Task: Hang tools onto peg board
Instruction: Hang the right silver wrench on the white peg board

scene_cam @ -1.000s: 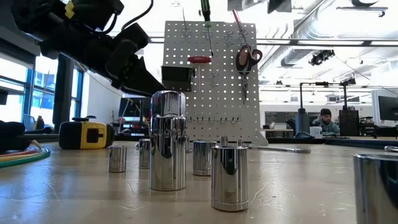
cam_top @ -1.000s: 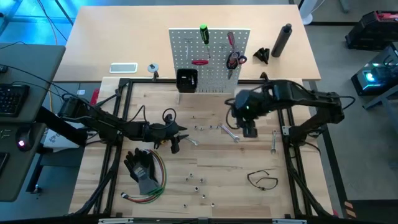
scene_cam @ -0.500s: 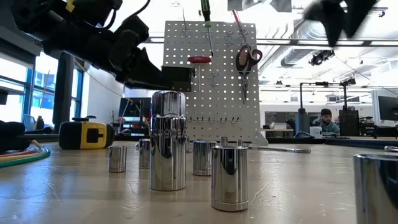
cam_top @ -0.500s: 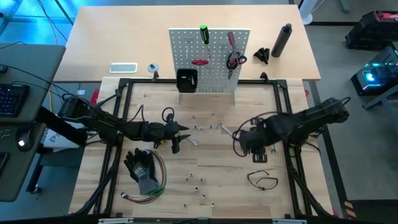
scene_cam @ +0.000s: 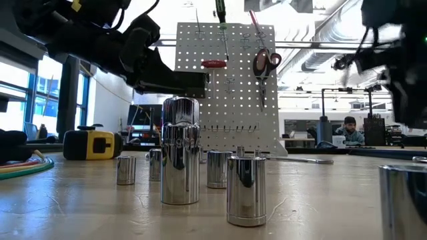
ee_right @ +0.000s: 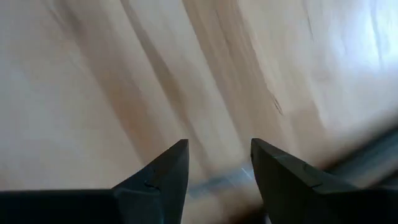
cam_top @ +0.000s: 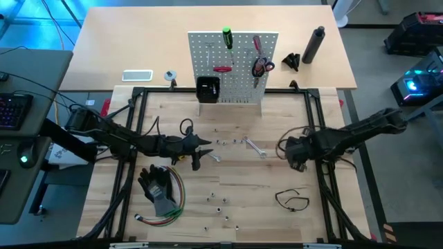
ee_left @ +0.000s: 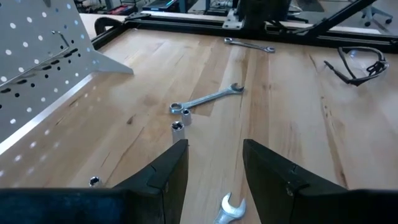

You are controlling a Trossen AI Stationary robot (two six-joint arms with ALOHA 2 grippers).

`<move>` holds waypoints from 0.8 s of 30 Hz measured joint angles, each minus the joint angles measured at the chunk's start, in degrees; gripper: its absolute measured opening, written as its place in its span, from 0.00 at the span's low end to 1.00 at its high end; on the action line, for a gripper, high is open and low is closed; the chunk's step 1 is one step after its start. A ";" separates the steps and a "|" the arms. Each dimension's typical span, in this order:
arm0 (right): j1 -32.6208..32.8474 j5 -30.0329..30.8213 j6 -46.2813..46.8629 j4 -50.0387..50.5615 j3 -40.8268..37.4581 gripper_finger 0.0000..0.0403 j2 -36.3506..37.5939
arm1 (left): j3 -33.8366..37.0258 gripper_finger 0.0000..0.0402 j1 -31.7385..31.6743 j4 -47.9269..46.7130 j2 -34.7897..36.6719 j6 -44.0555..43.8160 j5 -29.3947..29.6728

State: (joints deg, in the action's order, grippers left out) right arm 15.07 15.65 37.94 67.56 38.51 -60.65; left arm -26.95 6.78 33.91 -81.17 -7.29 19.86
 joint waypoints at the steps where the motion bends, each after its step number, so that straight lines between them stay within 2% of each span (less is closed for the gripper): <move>1: -0.54 0.82 1.74 -0.19 0.38 0.41 1.33 | 0.01 0.37 -0.10 0.43 -0.35 0.02 0.01; 4: -1.79 6.79 10.93 2.48 0.68 0.39 4.77 | 0.03 0.37 -0.62 2.09 -1.77 0.00 0.02; 6: -2.34 8.17 14.48 1.75 0.87 0.38 6.57 | -0.12 0.37 -1.00 4.48 -3.60 0.02 -0.12; 11: -2.82 5.53 20.40 2.09 -0.21 0.38 7.86 | -0.73 0.37 -2.05 9.31 -9.08 -0.16 -3.47; 16: -2.78 1.57 25.71 -3.04 -5.19 0.38 7.74 | -4.09 0.37 -2.33 9.70 -15.03 0.13 -5.87; 24: -2.43 5.60 31.39 -6.12 -6.02 0.37 5.63 | -9.70 0.37 -2.29 9.48 -22.66 3.62 -11.70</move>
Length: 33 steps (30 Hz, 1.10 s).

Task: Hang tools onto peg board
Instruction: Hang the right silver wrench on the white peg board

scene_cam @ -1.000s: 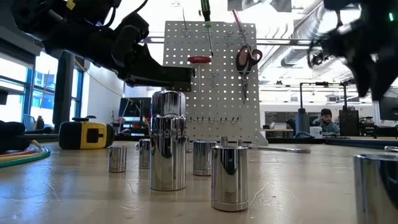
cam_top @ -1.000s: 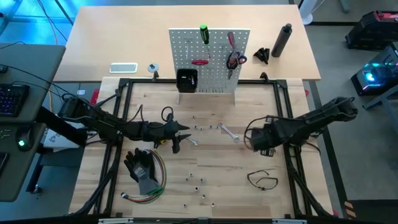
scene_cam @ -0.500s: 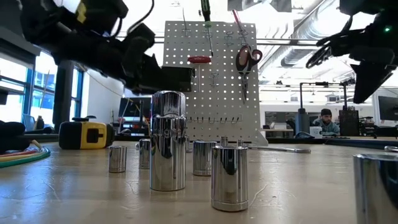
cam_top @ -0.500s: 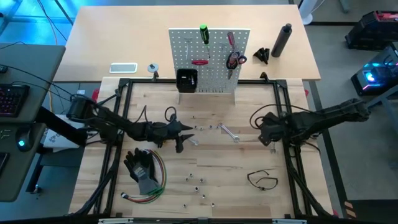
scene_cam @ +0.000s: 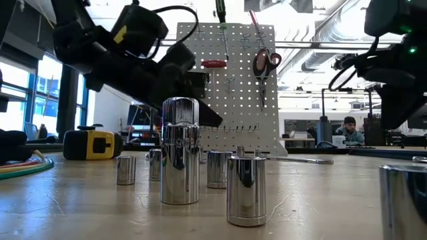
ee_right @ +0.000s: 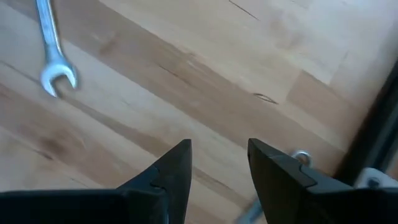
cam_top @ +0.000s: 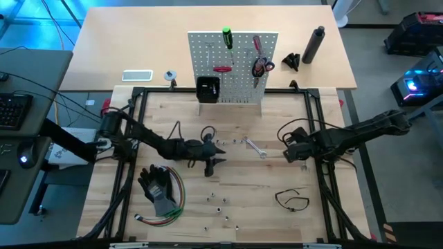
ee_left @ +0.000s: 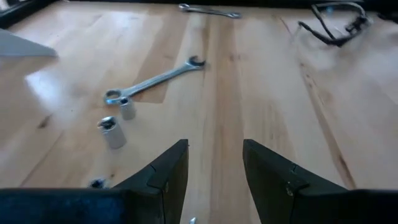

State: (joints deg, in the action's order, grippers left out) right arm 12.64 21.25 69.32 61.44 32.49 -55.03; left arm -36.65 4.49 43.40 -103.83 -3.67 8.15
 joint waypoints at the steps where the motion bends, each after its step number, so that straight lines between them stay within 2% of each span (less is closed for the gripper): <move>1: 0.00 0.05 0.30 -0.91 0.00 0.37 -0.13 | -0.52 0.37 0.00 0.08 -0.57 0.77 -0.20; 8: 1.24 -1.01 2.46 -9.23 0.00 0.37 -0.50 | -2.20 0.37 -0.72 0.00 -2.64 4.35 -0.17; 13: 5.04 -1.92 10.88 -7.40 0.00 0.37 -0.65 | -2.20 0.37 -1.54 0.26 -2.64 6.01 -0.15; 21: 11.53 0.00 22.14 -3.33 -0.02 0.37 -1.87 | -2.20 0.37 -2.29 0.57 -2.62 7.43 -0.43; 33: 17.96 0.05 37.29 -4.51 -0.04 0.37 -12.20 | -2.20 0.37 -2.27 1.86 -2.62 8.89 -0.60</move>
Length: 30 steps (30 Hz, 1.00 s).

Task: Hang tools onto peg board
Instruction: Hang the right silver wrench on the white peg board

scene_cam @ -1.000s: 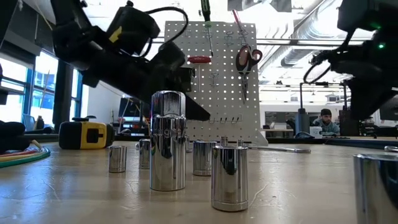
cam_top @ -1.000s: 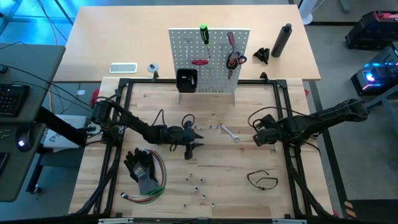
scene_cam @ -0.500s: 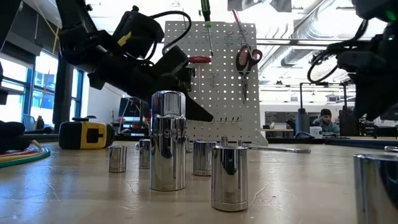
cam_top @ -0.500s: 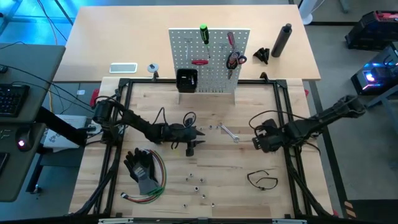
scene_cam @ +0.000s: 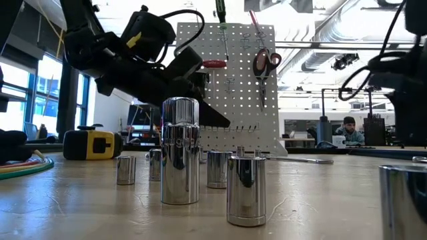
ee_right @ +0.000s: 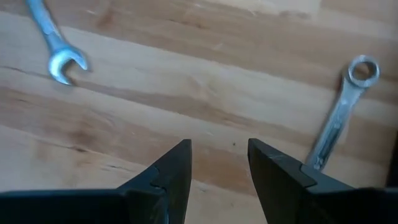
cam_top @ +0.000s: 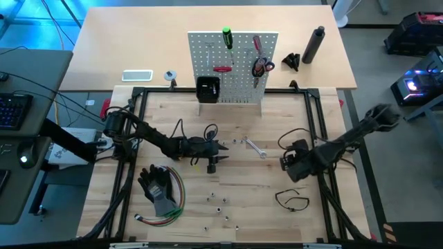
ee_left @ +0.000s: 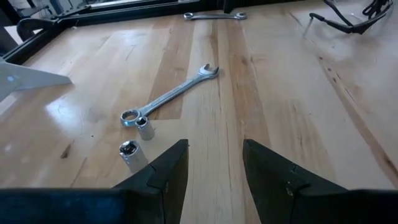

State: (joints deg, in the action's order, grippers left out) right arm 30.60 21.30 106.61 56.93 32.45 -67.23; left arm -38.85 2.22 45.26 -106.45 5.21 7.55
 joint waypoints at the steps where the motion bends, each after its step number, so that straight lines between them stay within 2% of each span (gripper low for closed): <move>1: 0.80 -0.29 1.71 0.03 0.00 0.37 -0.89 | 0.00 0.37 0.00 0.02 0.00 0.01 0.00; 10: 10.37 0.76 14.17 1.80 0.00 0.37 -5.28 | 0.00 0.37 0.00 0.17 0.00 2.14 0.02; 20: 14.15 -5.52 15.73 2.12 0.00 0.37 -10.30 | 0.00 0.37 -0.10 1.40 0.00 2.54 0.02; 30: 20.24 -7.80 15.66 2.38 0.00 0.37 -11.24 | 0.00 0.37 -1.31 1.43 0.00 0.62 -0.51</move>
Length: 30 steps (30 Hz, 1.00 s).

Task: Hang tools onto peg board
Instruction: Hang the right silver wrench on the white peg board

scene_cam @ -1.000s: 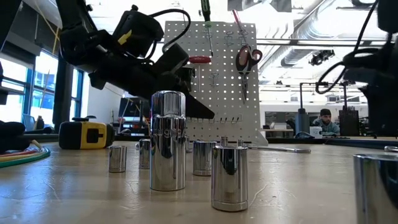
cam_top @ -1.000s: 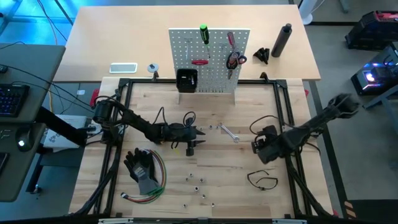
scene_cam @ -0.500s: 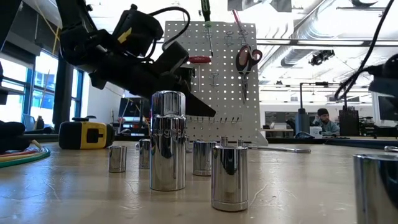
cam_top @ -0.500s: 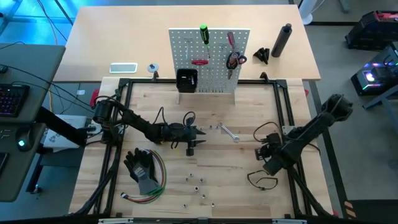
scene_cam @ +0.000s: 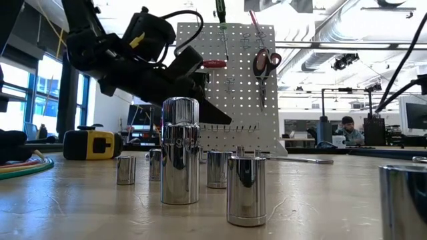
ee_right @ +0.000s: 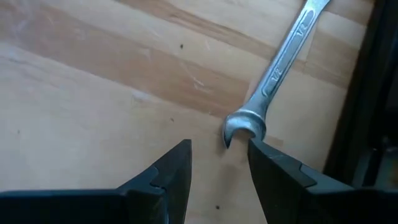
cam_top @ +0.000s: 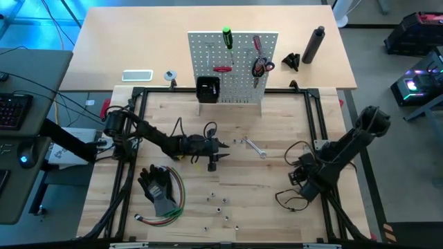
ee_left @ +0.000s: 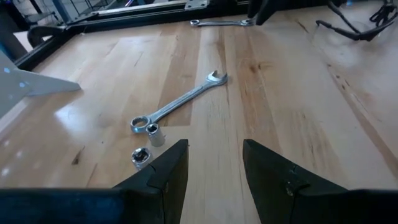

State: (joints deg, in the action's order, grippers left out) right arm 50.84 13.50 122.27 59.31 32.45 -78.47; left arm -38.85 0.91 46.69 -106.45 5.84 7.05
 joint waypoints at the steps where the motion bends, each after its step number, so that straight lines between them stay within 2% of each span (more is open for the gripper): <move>1: 0.54 0.02 0.09 0.00 0.00 0.37 -0.28 | 0.00 0.37 -0.18 0.09 0.00 -0.45 -0.48; 7: 1.45 0.79 0.29 -2.34 -1.09 0.37 -3.18 | 0.00 0.37 -0.90 2.96 0.00 -2.89 -0.69; 11: 1.98 5.93 0.47 -7.81 -3.87 0.37 -3.11 | 0.00 0.37 -0.92 4.31 0.00 -3.71 -0.74; 16: 1.91 9.43 0.27 -9.17 -4.12 0.37 -2.98 | -0.63 0.37 -0.92 4.20 0.00 -4.13 -0.74; 21: 1.80 16.43 -0.71 -13.98 -4.40 0.38 -3.14 | -1.51 0.37 -0.89 4.17 0.00 -4.14 -0.75; 25: 1.72 23.10 -6.05 -25.09 -4.44 0.38 -3.20 | -1.68 0.37 -0.96 4.22 0.00 -4.10 -0.76; 30: 1.21 25.49 -19.01 -34.59 -4.31 0.37 -2.92 | -1.68 0.37 -1.05 4.20 0.00 -4.01 -0.72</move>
State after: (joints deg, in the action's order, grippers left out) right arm 52.05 38.99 103.27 24.72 28.14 -81.38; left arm -40.53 -0.14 50.89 -106.45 1.83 6.33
